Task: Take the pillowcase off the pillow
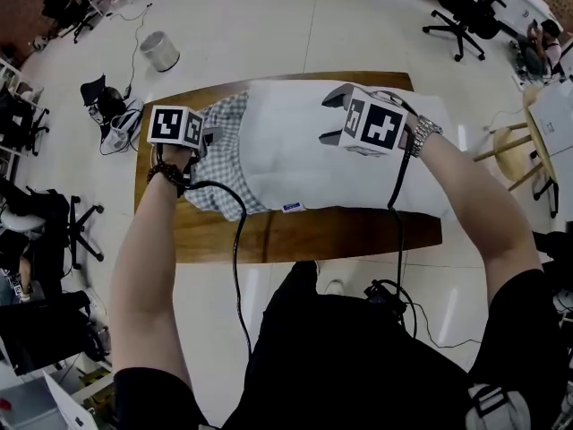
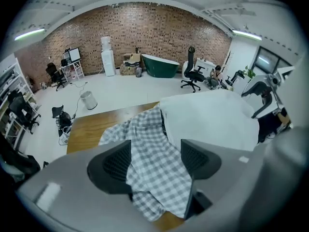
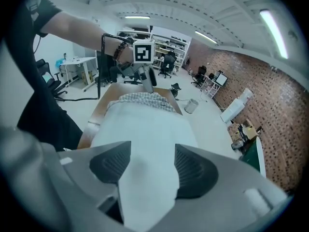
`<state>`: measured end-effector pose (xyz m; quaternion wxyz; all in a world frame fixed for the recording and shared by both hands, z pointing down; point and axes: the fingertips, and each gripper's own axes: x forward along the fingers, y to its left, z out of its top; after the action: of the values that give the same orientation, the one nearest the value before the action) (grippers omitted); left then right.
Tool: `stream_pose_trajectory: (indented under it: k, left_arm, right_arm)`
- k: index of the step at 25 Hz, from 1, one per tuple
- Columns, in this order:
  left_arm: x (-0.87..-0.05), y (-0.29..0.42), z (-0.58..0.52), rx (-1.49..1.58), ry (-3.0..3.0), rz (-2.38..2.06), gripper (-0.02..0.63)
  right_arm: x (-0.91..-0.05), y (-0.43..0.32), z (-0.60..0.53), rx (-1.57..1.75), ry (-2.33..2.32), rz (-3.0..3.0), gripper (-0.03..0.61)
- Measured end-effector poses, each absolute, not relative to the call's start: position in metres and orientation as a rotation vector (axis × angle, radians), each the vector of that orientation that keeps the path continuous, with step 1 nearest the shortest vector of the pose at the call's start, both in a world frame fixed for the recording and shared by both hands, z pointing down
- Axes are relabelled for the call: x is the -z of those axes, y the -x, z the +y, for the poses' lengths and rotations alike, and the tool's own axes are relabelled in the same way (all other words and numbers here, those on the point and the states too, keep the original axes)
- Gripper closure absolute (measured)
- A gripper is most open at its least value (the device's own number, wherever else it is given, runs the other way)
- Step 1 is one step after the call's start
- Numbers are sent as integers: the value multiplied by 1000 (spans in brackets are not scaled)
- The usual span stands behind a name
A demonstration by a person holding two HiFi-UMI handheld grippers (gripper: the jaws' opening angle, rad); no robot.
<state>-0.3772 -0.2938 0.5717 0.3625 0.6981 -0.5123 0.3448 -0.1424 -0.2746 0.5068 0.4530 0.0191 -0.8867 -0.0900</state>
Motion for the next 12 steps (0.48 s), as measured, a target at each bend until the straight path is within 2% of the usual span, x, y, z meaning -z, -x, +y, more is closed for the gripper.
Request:
stream_pose_trajectory:
  k: [6, 12]
  left_arm:
    - [-585, 353, -240, -679, -1777, -1327, 287]
    - [-599, 331, -193, -498, -1787, -1320, 281]
  right_arm:
    - [-525, 168, -219, 333, 9, -2183, 270]
    - [-554, 186, -182, 482, 29, -2124, 213]
